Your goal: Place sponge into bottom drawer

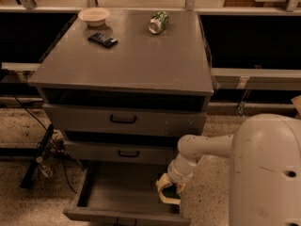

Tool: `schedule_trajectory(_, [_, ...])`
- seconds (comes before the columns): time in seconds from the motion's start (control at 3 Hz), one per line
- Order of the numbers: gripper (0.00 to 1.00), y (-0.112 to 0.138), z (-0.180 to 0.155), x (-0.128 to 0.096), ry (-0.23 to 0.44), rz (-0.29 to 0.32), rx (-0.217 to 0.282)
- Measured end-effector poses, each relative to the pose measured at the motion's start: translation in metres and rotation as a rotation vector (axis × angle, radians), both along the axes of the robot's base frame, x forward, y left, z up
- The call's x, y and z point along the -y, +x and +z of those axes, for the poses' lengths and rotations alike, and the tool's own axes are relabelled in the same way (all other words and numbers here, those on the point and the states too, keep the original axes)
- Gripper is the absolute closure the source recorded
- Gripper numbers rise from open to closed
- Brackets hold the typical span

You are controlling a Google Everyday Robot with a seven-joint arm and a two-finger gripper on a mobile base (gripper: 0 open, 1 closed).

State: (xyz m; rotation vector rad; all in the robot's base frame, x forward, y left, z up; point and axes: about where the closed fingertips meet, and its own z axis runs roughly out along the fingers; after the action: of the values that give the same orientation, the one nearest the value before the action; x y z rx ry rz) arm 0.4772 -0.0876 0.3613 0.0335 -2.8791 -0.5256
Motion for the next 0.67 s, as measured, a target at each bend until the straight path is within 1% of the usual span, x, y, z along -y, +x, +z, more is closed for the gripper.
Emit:
schedule_trajectory(0.33, [1.0, -0.0037, -0.0179, 0.0013, 0.007, -0.002, -0.04])
schedule_trajectory(0.67, [1.0, -0.0037, -0.0179, 0.0013, 0.007, -0.002, -0.04])
